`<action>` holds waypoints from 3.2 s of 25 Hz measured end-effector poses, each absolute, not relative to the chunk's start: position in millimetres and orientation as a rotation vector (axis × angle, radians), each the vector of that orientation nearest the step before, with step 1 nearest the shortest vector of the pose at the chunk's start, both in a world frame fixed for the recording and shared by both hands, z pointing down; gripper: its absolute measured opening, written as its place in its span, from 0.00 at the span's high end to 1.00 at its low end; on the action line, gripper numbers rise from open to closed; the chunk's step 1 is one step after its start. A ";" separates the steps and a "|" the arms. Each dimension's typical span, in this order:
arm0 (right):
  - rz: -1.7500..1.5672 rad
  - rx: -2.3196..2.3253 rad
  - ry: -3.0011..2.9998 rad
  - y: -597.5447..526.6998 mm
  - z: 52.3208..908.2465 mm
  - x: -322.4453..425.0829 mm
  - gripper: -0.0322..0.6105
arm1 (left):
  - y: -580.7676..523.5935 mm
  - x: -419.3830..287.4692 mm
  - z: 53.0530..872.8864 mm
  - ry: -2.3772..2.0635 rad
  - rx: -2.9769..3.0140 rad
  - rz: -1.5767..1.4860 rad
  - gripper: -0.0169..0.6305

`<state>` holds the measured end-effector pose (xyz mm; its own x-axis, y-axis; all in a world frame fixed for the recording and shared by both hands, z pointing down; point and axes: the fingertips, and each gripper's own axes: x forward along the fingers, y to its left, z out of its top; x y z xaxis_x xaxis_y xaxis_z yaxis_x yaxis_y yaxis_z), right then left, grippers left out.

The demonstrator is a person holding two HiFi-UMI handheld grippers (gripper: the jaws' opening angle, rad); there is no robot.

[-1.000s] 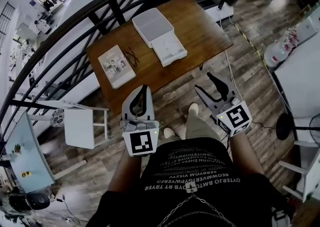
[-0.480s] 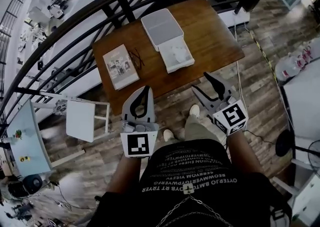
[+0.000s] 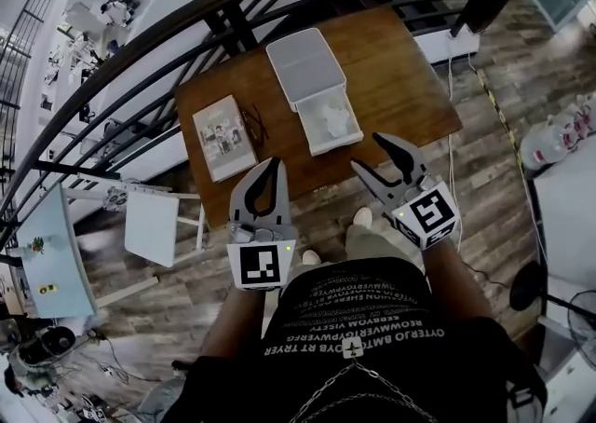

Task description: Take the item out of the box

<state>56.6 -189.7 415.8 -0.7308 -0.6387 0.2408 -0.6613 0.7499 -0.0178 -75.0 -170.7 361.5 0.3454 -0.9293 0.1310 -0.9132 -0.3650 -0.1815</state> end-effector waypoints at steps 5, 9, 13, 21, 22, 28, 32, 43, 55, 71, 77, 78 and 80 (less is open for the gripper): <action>0.163 0.967 -2.761 -206.1 412.6 60.4 0.62 | -200.1 -48.5 350.0 1.692 -2.498 -0.323 0.96; 0.164 0.904 -2.783 -215.6 411.4 67.6 0.62 | -218.0 -27.7 342.1 1.698 -2.470 -0.316 0.96; 0.149 0.844 -2.808 -226.9 412.7 78.4 0.62 | -232.9 -11.9 339.9 1.755 -2.455 -0.273 0.96; 0.191 0.727 -2.751 -250.6 463.6 81.4 0.63 | -237.5 -25.1 356.4 1.904 -2.378 -0.329 0.96; 0.198 0.706 -2.729 -253.9 475.1 77.3 0.63 | -237.7 -32.1 359.2 1.924 -2.367 -0.340 0.96; 0.272 0.625 -2.622 -277.2 539.7 50.4 0.63 | -247.3 -66.6 370.3 1.982 -2.337 -0.373 0.96; 0.302 0.608 -2.553 -296.5 573.1 36.7 0.63 | -273.4 -83.6 370.7 1.962 -2.354 -0.373 0.96; 0.409 0.617 -2.330 -340.1 670.7 14.0 0.61 | -343.6 -135.6 385.1 1.899 -2.435 -0.385 0.96; 0.463 0.489 -2.045 -359.6 758.5 -1.2 0.57 | -394.1 -163.0 411.1 1.840 -2.536 -0.429 0.96; 0.447 0.653 -2.027 -376.6 738.2 16.3 0.82 | -396.8 -164.9 405.8 1.836 -2.511 -0.431 0.96; 0.457 0.744 -2.196 -373.3 690.9 27.8 0.82 | -382.8 -148.3 391.8 1.843 -2.501 -0.383 0.96; 0.456 0.749 -2.222 -373.0 682.4 30.1 0.82 | -380.6 -144.6 388.2 1.840 -2.494 -0.375 0.96; 0.471 0.759 -2.269 -372.0 665.8 35.3 0.82 | -375.8 -137.6 381.6 1.840 -2.481 -0.361 0.96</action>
<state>35.3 -372.0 665.8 -0.5921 -0.3859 0.7075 -0.6357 0.7632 -0.1158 -137.6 -375.8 381.6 0.2735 -0.9474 0.1662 -0.9401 -0.2999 -0.1624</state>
